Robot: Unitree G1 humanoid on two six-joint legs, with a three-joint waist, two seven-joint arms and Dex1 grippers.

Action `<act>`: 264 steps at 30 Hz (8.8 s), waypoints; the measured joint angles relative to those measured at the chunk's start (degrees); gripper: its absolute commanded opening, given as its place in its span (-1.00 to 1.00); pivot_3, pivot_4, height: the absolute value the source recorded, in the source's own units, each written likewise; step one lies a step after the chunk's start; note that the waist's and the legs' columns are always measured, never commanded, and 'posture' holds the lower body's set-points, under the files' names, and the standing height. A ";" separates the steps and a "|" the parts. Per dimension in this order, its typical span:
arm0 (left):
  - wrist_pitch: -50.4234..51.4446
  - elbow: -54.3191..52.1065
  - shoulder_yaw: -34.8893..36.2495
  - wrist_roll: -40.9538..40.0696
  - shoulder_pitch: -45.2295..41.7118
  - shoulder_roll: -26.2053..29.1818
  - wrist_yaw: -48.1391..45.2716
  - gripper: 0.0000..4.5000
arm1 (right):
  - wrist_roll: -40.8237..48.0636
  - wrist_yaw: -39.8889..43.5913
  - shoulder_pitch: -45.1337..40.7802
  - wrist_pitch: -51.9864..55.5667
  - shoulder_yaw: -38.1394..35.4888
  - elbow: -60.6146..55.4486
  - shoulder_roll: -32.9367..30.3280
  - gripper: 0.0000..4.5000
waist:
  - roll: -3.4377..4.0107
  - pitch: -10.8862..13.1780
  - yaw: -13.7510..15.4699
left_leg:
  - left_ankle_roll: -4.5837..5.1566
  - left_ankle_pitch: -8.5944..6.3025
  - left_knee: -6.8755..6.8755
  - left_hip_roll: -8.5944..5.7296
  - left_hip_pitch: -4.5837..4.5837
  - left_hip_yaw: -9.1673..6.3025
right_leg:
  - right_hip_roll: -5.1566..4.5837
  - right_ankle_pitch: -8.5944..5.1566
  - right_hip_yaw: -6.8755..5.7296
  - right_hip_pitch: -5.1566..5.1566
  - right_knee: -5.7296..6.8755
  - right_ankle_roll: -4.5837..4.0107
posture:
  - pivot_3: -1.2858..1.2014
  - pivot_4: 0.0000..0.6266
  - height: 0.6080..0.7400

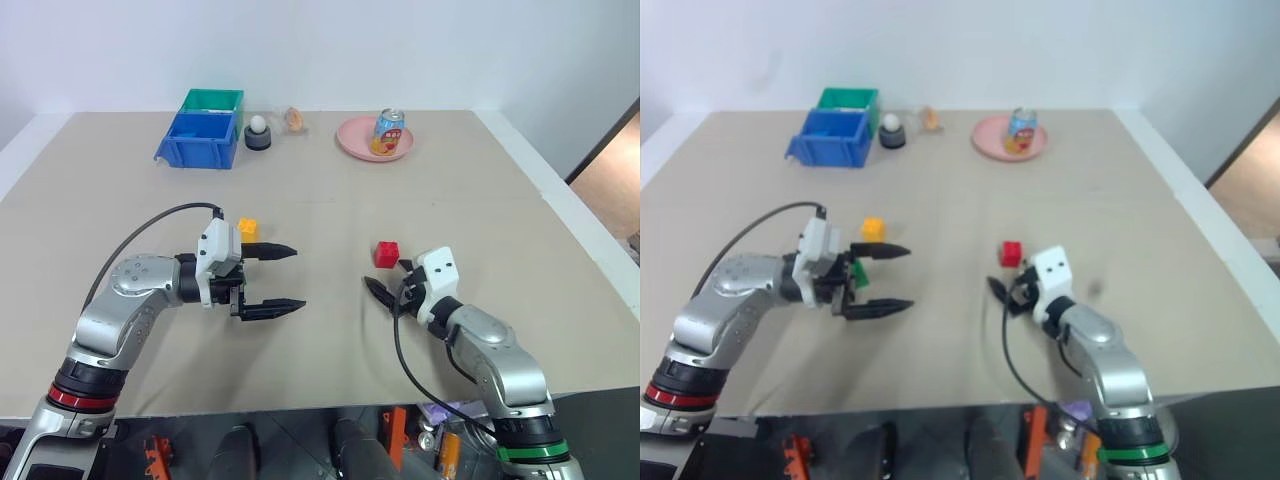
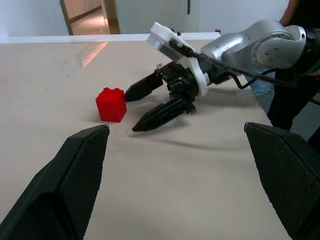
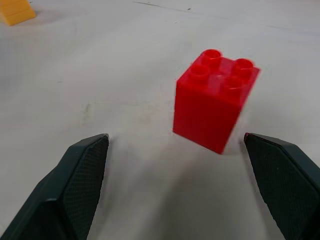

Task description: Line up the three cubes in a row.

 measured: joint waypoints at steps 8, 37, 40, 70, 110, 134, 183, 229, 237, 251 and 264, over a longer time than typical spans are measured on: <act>0.10 -1.70 0.15 -0.39 0.22 -0.29 1.59 0.99 | -3.08 -6.28 -5.43 -1.33 -0.21 3.76 3.27 1.00 | 0.00 0.00 0.00 | 0.01 0.01 0.00 0.00 0.00 -0.01 | 0.01 0.02 0.00 0.00 0.02 0.01 | 0.03 -0.52 1.00; 0.72 -1.91 1.95 -0.80 1.15 -0.28 3.48 1.00 | -5.18 -6.33 -5.64 -0.78 0.35 4.45 3.60 -0.29 | 0.00 0.00 0.00 | 0.03 0.02 0.00 -0.01 -0.01 -0.02 | 0.00 0.02 0.00 0.00 0.02 0.02 | 0.03 -0.52 1.00; 0.81 -1.95 2.12 -0.81 1.14 -0.28 3.58 1.00 | -5.17 -6.01 -6.29 -0.81 0.34 4.82 3.60 -0.29 | 0.00 0.00 0.00 | 0.03 0.02 0.00 -0.01 -0.01 -0.01 | 0.01 0.02 0.00 0.00 0.02 0.02 | 0.03 -0.52 1.00; 8.50 -4.00 9.64 -8.54 9.72 9.18 -3.65 1.00 | 6.19 52.22 -12.73 -17.65 12.32 7.75 -16.98 -0.29 | 0.03 0.03 -0.08 | 0.02 0.01 0.00 0.03 0.00 0.00 | 0.00 -0.03 -0.05 -0.03 0.02 -0.02 | 0.03 -0.52 1.00; 4.02 -5.17 17.92 -10.31 18.86 14.00 -11.72 1.00 | 0.28 64.72 -26.84 -38.81 18.34 38.56 -10.72 -0.29 | 0.04 0.04 -0.10 | -0.01 0.00 -0.01 0.06 0.05 0.03 | -0.02 -0.03 -0.11 -0.01 0.05 -0.12 | 0.03 -0.52 1.00; 0.75 -1.83 15.89 -9.77 17.60 13.04 -14.00 1.00 | -1.18 64.58 -26.27 -40.46 18.27 41.52 -11.18 0.77 | 0.04 0.04 -0.08 | -0.01 0.01 -0.01 0.07 0.06 0.02 | -0.01 -0.02 -0.12 0.00 0.07 -0.12 | 0.03 -0.52 1.00; 18.48 -17.51 28.28 -27.50 40.61 6.65 4.93 1.00 | 6.22 54.48 -41.74 -17.07 1.18 45.53 -17.08 0.98 | 0.17 0.11 -1.35 | -0.01 -0.01 -0.07 0.06 0.04 0.07 | -0.03 -0.08 -0.05 -0.12 0.12 -0.13 | 0.03 -0.52 1.00; -8.94 26.46 8.18 10.67 4.94 -1.16 6.38 1.00 | 23.08 45.74 -21.88 8.39 2.59 1.43 -14.61 0.98 | 0.06 0.05 0.13 | -0.02 -0.01 0.02 0.06 -0.01 0.04 | -0.03 0.03 -0.16 -0.10 0.11 -0.12 | 0.03 -0.52 1.00; -11.30 31.57 6.15 12.39 0.42 -2.35 3.49 0.76 | 23.06 45.27 -21.86 7.97 2.59 1.37 -14.67 1.00 | 0.06 0.05 0.13 | -0.01 0.00 0.03 0.06 -0.01 0.02 | -0.02 0.05 -0.15 -0.07 0.11 -0.10 | 0.03 -0.52 1.00; -10.29 29.75 6.60 11.66 2.28 -1.38 1.30 -0.40 | 22.25 45.59 -22.58 6.23 2.68 2.66 -15.31 1.00 | 0.06 0.05 0.00 | -0.01 -0.01 0.02 0.06 -0.01 0.01 | 0.00 0.03 -0.14 -0.07 0.11 -0.09 | 0.03 -0.52 1.00; -17.78 26.14 0.65 12.49 -0.58 -2.29 -9.60 -0.40 | 20.88 47.29 -24.59 5.24 4.14 4.82 -15.29 1.00 | 0.06 0.05 0.15 | -0.01 0.00 0.03 0.05 -0.04 0.01 | -0.01 0.02 -0.13 -0.07 0.11 -0.07 | 0.03 -0.52 1.00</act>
